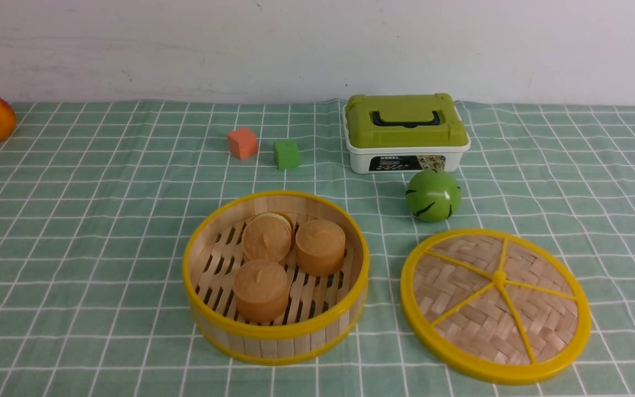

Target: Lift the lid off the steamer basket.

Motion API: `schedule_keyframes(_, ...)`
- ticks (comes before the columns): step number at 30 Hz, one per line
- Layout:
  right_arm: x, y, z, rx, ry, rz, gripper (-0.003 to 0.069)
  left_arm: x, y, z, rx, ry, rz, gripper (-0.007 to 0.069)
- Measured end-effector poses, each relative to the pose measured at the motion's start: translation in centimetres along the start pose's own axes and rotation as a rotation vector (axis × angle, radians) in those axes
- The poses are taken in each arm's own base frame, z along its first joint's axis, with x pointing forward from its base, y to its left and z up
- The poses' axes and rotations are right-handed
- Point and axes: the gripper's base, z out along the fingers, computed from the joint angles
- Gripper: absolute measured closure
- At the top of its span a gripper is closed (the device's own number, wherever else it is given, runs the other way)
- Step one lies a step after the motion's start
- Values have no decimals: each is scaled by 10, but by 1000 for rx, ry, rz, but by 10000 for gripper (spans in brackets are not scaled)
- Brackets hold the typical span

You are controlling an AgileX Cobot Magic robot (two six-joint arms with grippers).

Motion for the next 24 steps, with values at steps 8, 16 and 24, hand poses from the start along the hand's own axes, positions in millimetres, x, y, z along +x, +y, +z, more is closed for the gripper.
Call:
schedule_keyframes(8,67,-11,-14,196,-222,39,675,0,0,0,0,0,0,386)
schedule_keyframes(16,142,-19,-1,344,-134,69,681,0,0,0,0,0,0,386)
schedule_keyframes(24,175,-20,4,363,7,156,683,0,0,0,0,0,0,386)
